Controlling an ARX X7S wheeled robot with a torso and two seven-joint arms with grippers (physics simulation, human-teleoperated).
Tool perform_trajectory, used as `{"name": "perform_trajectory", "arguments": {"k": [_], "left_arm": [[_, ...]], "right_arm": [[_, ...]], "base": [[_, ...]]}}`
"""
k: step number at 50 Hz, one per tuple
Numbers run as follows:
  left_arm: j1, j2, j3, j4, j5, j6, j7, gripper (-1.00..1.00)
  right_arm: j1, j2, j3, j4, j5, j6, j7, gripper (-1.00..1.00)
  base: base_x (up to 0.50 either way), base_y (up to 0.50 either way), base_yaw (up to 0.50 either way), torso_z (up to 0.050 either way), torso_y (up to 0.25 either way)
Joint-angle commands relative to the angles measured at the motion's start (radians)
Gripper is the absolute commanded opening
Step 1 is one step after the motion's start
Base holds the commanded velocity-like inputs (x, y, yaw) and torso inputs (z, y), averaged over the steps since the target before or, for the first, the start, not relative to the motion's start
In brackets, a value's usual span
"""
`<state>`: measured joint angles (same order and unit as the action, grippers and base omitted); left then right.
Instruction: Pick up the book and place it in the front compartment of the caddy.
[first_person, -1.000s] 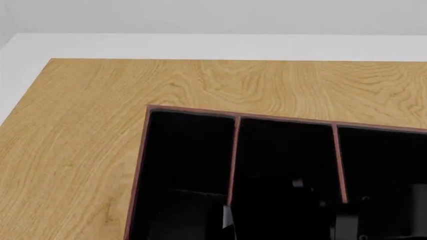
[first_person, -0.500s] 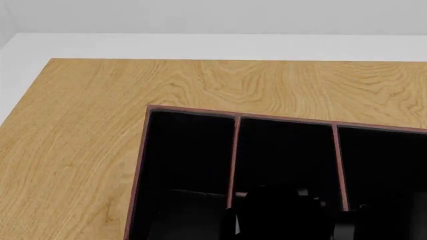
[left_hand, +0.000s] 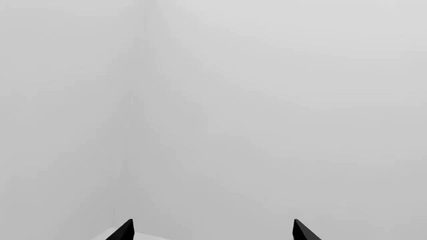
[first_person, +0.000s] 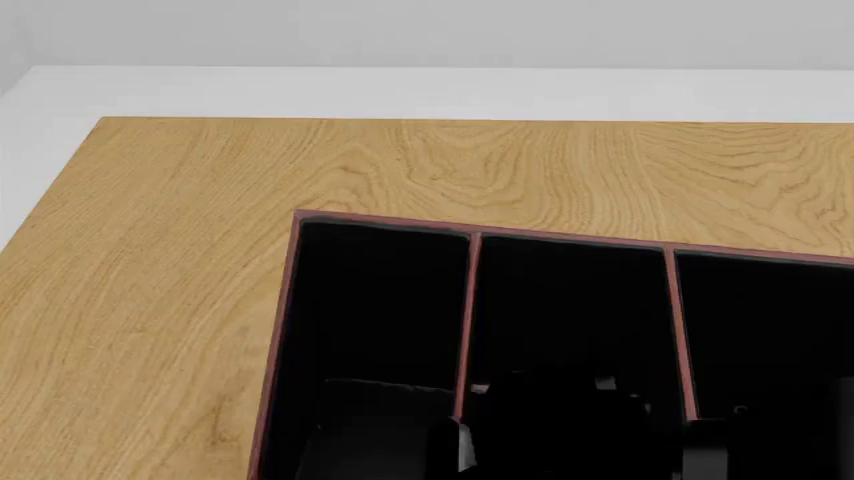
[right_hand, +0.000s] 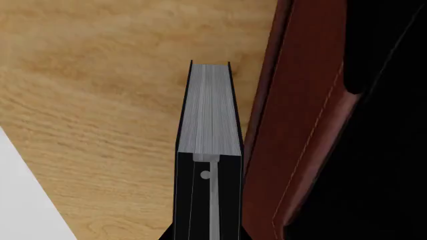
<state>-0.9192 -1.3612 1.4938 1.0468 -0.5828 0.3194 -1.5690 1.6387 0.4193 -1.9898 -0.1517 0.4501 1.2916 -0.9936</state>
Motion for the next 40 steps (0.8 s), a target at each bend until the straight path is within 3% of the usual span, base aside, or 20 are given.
{"name": "perform_trajectory", "arguments": {"k": [1,11,30,40], "left_arm": [[0.026,-0.005,-0.015,0.000,0.010,0.008,0.000,1.00],[0.059,0.005,-0.045,0.000,0.014,0.002,0.002,1.00],[0.067,-0.003,-0.046,0.000,0.026,0.017,0.001,1.00],[0.039,-0.032,-0.004,0.000,0.041,0.045,-0.001,1.00]], "right_arm": [[0.067,0.017,0.034,-0.104,0.008,0.009,-0.003,-1.00],[0.133,0.045,0.085,-0.208,0.026,0.043,0.010,-1.00],[0.182,0.104,0.432,-0.361,0.138,0.111,0.069,-1.00],[0.273,0.099,0.497,-0.344,0.150,0.099,0.037,-1.00]], "base": [[0.00,0.00,0.00,0.000,0.000],[0.00,0.00,0.00,0.000,0.001],[0.00,0.00,0.00,0.000,0.001],[0.00,0.00,0.00,0.000,0.000]]}}
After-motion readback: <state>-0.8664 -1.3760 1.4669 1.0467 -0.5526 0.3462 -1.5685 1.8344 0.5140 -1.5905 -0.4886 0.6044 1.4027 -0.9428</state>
